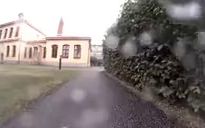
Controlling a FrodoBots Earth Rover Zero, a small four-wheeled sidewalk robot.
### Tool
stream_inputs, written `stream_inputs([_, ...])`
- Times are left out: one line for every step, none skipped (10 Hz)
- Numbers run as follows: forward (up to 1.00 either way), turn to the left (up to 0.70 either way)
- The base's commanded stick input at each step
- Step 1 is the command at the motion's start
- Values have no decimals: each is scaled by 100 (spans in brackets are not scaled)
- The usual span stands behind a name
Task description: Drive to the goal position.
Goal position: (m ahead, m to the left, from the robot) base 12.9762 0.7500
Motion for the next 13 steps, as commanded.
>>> stream_inputs([85,0])
stream_inputs([85,0])
stream_inputs([85,0])
stream_inputs([85,0])
stream_inputs([85,0])
stream_inputs([85,0])
stream_inputs([85,0])
stream_inputs([85,0])
stream_inputs([85,0])
stream_inputs([85,0])
stream_inputs([85,0])
stream_inputs([85,0])
stream_inputs([85,0])
